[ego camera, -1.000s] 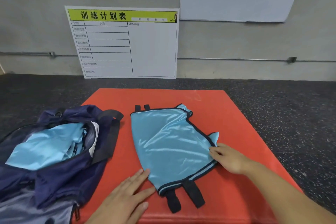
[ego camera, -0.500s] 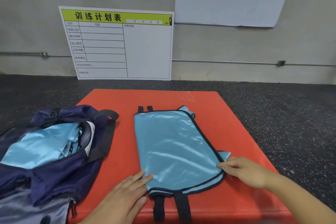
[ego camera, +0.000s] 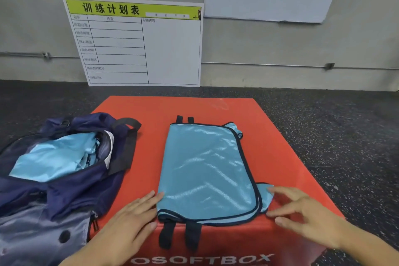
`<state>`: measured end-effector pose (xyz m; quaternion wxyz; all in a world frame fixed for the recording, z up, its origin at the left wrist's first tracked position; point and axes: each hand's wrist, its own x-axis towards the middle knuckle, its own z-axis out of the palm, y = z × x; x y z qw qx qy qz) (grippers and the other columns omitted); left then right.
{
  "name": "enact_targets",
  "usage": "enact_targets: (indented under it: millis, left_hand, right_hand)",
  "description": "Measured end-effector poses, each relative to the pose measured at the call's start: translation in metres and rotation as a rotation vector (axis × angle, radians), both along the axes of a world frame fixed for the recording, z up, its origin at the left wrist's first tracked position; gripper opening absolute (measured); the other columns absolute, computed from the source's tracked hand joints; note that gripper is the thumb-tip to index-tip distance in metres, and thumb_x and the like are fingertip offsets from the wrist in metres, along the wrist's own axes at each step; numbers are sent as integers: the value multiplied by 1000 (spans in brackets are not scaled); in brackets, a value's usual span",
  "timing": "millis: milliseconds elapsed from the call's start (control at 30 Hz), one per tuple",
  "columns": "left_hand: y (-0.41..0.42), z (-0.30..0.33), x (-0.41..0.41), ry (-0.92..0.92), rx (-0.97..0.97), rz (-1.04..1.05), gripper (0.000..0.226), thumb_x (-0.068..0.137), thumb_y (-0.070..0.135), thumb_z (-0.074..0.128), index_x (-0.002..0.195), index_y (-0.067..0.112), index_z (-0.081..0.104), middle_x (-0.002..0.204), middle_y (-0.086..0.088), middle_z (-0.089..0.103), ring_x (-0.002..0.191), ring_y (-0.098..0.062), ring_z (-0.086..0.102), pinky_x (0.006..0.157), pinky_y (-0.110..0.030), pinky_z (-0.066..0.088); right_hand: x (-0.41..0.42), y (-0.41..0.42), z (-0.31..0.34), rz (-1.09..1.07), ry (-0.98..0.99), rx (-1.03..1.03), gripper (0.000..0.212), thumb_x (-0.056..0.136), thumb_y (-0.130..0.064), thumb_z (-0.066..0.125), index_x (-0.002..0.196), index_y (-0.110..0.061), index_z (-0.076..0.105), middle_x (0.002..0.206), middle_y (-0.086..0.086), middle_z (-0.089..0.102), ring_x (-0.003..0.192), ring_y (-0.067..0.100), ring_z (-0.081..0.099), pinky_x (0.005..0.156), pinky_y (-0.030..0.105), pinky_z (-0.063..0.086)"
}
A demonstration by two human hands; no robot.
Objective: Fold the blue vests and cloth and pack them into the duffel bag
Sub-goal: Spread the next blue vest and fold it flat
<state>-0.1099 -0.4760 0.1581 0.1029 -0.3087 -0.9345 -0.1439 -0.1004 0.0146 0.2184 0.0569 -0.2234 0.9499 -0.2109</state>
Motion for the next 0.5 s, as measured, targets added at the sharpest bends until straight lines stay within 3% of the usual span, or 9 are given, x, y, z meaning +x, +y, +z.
enact_targets:
  millis: [133,300,400,500]
  left_hand:
    - [1,9,2,-81,11,-17,48,103,61,29,136,40,57,164,30,7,151,4,10,119,-21,16]
    - [12,13,-3,-121,36,-50,46,101,59,34,137,41,58,164,30,7,152,2,7,120,-25,19]
    - [17,15,-8,-104,54,-65,45,101,55,37,130,35,64,163,31,12,153,0,8,119,-18,16]
    - [21,17,-16,-145,132,-58,56,99,63,34,116,23,70,157,35,26,152,1,13,120,-15,14]
  right_hand:
    - [13,-12,-3,115,98,209,32,96,-69,47,126,-67,57,166,-27,2,153,-5,-5,122,18,-5]
    - [10,-28,8,143,81,355,42,102,-68,32,142,-61,43,165,-24,-22,150,-1,-26,123,27,-11]
    - [4,-34,7,181,95,388,45,106,-62,27,147,-51,44,166,-22,-19,151,1,-26,123,28,-12]
    - [-5,-38,-2,216,111,390,48,106,-56,28,145,-39,49,168,-22,1,153,0,-16,125,27,-7]
